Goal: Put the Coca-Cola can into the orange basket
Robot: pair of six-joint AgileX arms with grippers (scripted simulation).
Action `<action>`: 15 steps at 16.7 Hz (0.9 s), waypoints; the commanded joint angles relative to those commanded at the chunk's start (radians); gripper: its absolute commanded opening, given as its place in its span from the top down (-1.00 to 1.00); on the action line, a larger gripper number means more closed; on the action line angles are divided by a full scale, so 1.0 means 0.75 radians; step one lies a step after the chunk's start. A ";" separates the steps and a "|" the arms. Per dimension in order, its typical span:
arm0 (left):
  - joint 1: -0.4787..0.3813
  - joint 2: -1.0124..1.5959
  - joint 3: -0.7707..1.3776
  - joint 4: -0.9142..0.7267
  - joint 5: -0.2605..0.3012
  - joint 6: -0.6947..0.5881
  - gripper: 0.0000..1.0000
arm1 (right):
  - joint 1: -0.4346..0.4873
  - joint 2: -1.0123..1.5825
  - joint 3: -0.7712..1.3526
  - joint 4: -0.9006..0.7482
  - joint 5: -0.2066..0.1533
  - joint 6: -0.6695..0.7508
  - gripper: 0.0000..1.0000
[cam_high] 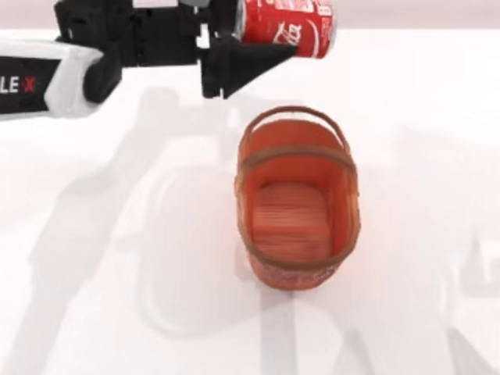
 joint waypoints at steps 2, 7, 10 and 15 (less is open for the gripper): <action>-0.012 -0.033 -0.048 0.075 0.058 -0.032 1.00 | 0.000 0.000 0.000 0.000 0.000 0.000 -1.00; -0.015 -0.041 -0.060 0.093 0.073 -0.039 1.00 | 0.000 0.000 0.000 0.000 0.000 0.000 -1.00; -0.006 -0.016 -0.062 0.113 0.072 -0.036 1.00 | 0.000 0.000 0.000 0.000 0.000 0.000 -1.00; 0.010 0.160 -0.137 0.394 0.076 -0.037 1.00 | 0.000 0.000 0.000 0.000 0.000 0.000 -1.00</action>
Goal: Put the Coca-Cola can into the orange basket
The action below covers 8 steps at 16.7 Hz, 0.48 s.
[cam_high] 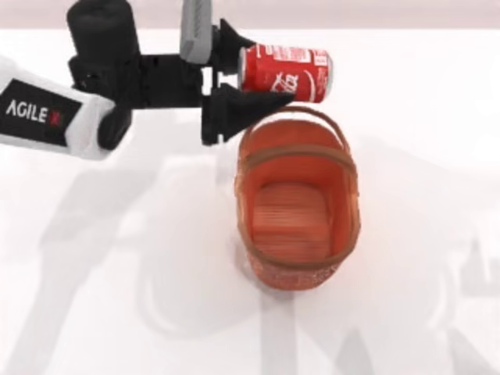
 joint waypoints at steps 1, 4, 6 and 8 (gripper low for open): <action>0.003 0.039 -0.019 0.060 0.001 -0.001 1.00 | 0.000 0.000 0.000 0.000 0.000 0.000 -1.00; 0.009 0.113 -0.060 0.156 0.000 -0.006 1.00 | 0.000 0.000 0.000 0.000 0.000 0.000 -1.00; 0.010 0.116 -0.063 0.160 -0.001 -0.006 1.00 | 0.000 0.000 0.000 0.000 0.000 0.000 -1.00; 0.010 0.116 -0.063 0.160 -0.001 -0.006 1.00 | 0.000 0.000 0.000 0.000 0.000 0.000 -1.00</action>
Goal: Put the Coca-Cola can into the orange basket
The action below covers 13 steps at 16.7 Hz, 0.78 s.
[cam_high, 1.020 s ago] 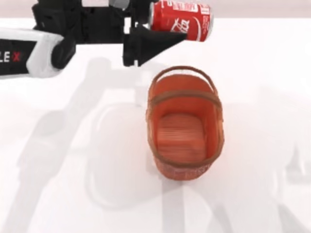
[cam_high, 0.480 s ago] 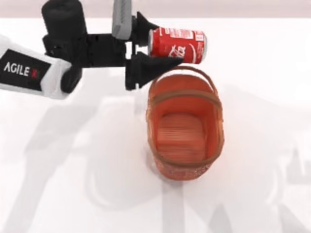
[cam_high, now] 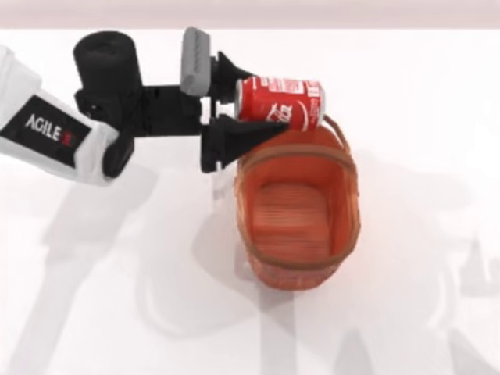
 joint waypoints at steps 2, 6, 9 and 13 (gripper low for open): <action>0.000 0.000 0.000 0.000 0.000 0.000 0.70 | 0.000 0.000 0.000 0.000 0.000 0.000 -1.00; 0.000 0.000 0.000 0.000 0.000 0.000 0.10 | 0.000 0.000 0.000 0.000 0.000 0.000 -1.00; 0.000 0.000 0.000 0.000 0.000 0.000 -0.36 | 0.000 0.000 0.000 0.000 0.000 0.000 -1.00; 0.000 0.000 0.000 0.000 0.000 0.000 -0.96 | 0.000 0.000 0.000 0.000 0.000 0.000 -1.00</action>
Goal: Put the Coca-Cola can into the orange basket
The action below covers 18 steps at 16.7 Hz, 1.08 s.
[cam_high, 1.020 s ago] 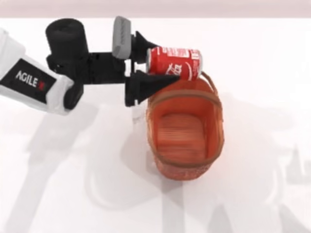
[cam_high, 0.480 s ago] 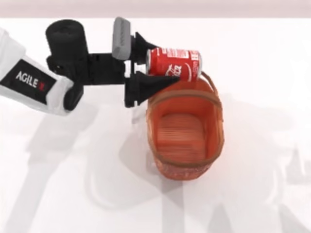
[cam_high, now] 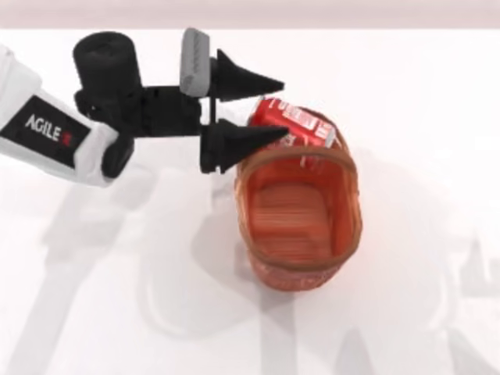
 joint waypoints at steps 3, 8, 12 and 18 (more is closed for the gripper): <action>0.000 0.000 0.000 0.000 0.000 0.000 -1.00 | 0.000 0.000 0.000 0.000 0.000 0.000 -1.00; 0.000 0.000 0.000 0.000 0.000 0.000 -1.00 | 0.000 0.000 0.000 0.000 0.000 0.000 -1.00; 0.004 -0.041 -0.020 -0.024 -0.029 -0.010 -1.00 | 0.017 0.039 0.039 -0.034 -0.003 -0.020 -1.00; 0.088 -0.442 -0.233 -0.248 -0.299 -0.089 -1.00 | 0.164 0.475 0.471 -0.372 -0.015 -0.220 -1.00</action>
